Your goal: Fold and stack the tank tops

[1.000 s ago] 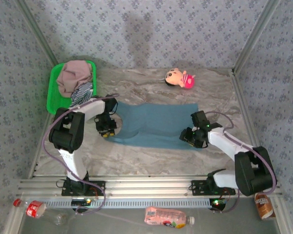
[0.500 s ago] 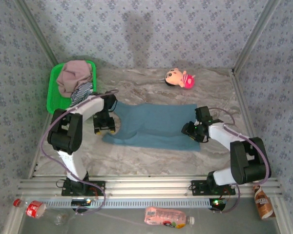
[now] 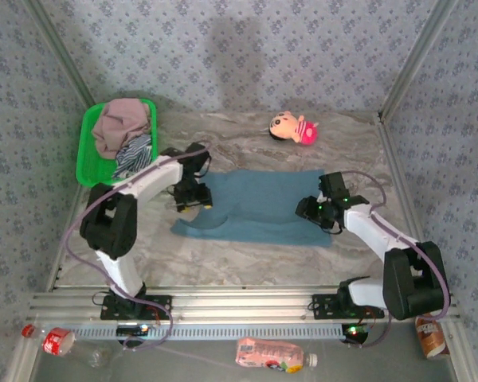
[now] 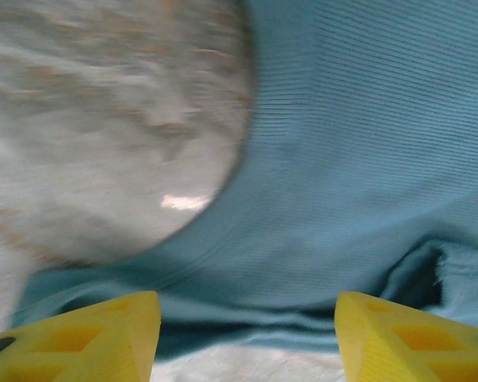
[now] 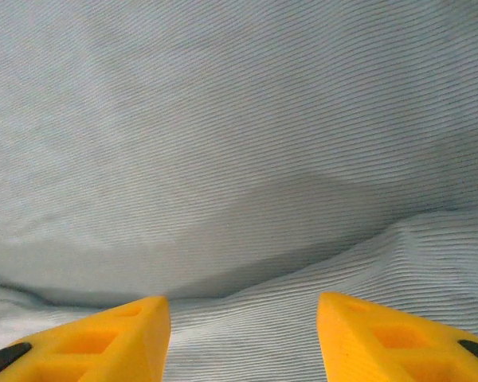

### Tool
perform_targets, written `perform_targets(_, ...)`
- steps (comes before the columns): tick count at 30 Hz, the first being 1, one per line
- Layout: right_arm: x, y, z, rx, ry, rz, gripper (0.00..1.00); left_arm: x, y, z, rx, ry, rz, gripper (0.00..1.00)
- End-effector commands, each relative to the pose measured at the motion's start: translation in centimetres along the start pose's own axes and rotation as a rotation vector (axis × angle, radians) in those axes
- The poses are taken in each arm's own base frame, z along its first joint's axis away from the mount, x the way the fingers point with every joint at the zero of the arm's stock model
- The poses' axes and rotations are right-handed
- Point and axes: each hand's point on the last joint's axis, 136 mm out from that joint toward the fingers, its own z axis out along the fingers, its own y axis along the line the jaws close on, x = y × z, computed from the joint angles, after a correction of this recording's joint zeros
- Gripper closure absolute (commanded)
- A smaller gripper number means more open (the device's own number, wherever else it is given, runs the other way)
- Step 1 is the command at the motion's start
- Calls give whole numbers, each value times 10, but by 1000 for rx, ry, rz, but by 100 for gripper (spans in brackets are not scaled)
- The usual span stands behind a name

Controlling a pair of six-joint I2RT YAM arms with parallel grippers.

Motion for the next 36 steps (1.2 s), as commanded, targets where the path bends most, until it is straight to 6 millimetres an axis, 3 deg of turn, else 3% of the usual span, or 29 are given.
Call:
perform_targets(1, 18, -2, 9, -8, 39, 41, 46, 2, -26, 25, 72, 33, -11, 41)
perform_targets(7, 35, -15, 24, 20, 78, 74, 44, 17, -19, 52, 62, 71, -20, 42)
perform_targets(13, 69, -49, 28, 131, 171, 158, 44, 44, 4, 62, 22, 114, -56, 42)
perform_targets(19, 83, -65, 6, 206, 198, 227, 44, 72, 14, 62, -4, 142, -73, 42)
perform_targets(22, 81, -62, -7, 207, 198, 233, 43, 74, 12, 54, -8, 129, -62, 42)
perform_targets(26, 49, -41, -24, 138, 135, 200, 43, 45, -8, 20, 17, 38, -3, 41)
perform_targets(29, 3, -24, -33, 83, 45, 113, 40, 11, -33, -4, 62, -34, 49, 41)
perform_targets(32, -45, -18, -31, 65, -17, -47, 36, -21, -53, -9, 79, -60, 98, 41)
perform_targets(36, -94, -27, -20, 99, -57, -191, 35, -70, -73, -9, 107, -133, 130, 41)
